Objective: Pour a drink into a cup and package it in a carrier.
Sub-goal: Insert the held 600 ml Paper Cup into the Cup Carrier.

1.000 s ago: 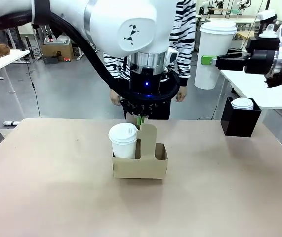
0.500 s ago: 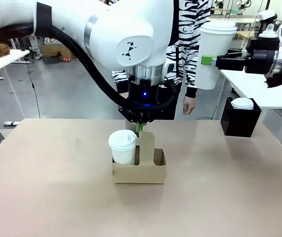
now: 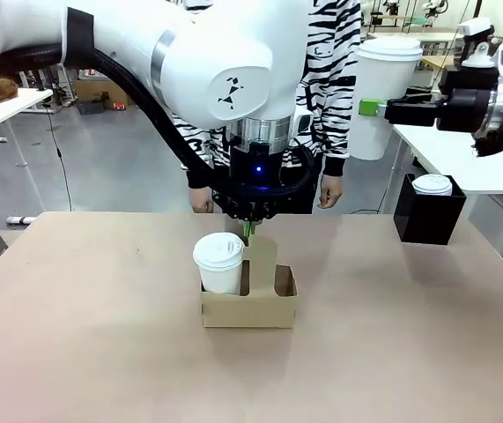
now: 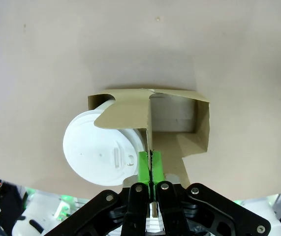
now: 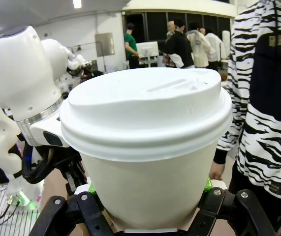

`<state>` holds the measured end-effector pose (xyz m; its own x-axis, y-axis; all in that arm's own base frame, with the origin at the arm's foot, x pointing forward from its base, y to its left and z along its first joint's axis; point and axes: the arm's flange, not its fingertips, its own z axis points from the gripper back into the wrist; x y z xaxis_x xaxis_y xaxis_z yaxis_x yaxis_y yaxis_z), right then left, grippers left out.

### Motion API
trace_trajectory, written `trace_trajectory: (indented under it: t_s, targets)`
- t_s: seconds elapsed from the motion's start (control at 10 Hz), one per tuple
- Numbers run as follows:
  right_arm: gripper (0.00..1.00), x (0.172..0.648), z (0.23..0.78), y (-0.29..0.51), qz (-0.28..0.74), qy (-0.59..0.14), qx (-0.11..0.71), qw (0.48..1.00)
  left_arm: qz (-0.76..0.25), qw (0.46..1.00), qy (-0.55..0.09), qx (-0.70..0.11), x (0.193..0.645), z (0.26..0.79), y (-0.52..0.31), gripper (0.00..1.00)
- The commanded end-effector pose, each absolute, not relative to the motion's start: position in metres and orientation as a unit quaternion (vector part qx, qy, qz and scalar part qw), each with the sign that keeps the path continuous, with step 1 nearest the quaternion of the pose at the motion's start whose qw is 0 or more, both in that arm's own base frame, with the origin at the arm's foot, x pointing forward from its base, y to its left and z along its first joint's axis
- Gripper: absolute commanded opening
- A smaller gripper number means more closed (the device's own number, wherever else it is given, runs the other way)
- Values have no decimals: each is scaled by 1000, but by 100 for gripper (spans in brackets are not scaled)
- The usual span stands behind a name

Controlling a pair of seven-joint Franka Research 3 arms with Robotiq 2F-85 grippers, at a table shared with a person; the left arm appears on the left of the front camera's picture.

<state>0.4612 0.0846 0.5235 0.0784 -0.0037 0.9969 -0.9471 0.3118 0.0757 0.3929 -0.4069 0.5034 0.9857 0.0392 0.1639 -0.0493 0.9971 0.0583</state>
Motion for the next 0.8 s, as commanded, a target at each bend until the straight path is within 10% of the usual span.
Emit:
trace_trajectory:
  t_s: [0.0,0.1,0.2,0.3,0.4,0.5,0.6,0.7]
  targets:
    - [80,463,528,86,396,-554,433,591,22,996,-82,33,392,502,-405,2]
    - [80,463,528,86,396,-554,433,591,22,996,-82,31,393,503,-407,61]
    - [80,463,528,86,396,-554,433,591,17,996,-79,26,390,511,-400,61]
    - [80,463,528,86,396,-554,433,591,5,997,-71,16,388,523,-392,100]
    - [80,461,524,85,397,-551,432,594,-10,998,-66,14,386,536,-385,62]
    - [80,469,519,93,423,-518,462,582,-14,997,-78,5,383,549,-376,100]
    - [80,479,513,103,444,-501,480,567,-27,996,-80,-7,381,567,-364,84]
    - [80,486,505,116,467,-486,492,551,-63,996,-69,1,380,584,-350,100]
